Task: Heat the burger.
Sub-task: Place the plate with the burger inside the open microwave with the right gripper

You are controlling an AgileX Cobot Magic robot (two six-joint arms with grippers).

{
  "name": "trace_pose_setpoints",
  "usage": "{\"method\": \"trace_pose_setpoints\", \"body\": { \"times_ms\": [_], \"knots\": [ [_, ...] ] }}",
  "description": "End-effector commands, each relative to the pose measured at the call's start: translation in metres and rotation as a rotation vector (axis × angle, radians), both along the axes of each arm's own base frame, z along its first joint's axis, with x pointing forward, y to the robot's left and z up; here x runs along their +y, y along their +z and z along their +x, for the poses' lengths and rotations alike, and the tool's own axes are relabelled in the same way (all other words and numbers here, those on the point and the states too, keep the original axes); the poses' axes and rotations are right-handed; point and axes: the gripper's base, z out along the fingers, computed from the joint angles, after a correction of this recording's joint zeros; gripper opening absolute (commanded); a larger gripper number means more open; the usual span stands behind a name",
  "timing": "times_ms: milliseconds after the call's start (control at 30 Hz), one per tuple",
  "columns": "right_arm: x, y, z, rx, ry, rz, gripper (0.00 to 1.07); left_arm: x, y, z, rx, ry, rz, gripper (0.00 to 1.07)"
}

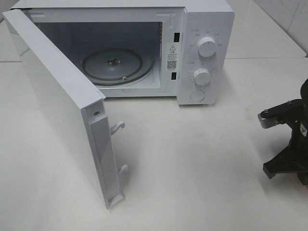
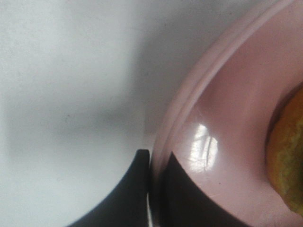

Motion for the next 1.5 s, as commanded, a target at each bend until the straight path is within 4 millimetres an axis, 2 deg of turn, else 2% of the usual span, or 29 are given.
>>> {"method": "trace_pose_setpoints", "body": {
  "times_ms": [33,200,467,833,1500],
  "knots": [
    [-0.005,0.009,-0.002,-0.012,0.029,-0.037,0.0,0.0,-0.001,-0.003,-0.009,0.0,0.002,0.99],
    [-0.002,0.014,-0.004,-0.013,0.055,-0.074,0.0,0.0,-0.001,-0.003,-0.009,0.0,0.002,0.99],
    [0.014,0.018,-0.01,-0.011,0.136,-0.164,0.0,0.0,-0.001,-0.003,-0.009,0.0,0.002,0.99],
    [0.03,0.042,-0.024,-0.065,0.231,-0.208,0.0,0.0,-0.001,-0.003,-0.009,0.0,0.002,0.99],
    [0.06,0.045,-0.039,-0.066,0.384,-0.23,0.0,0.0,-0.001,-0.003,-0.009,0.0,0.002,0.99]
  ]
}}
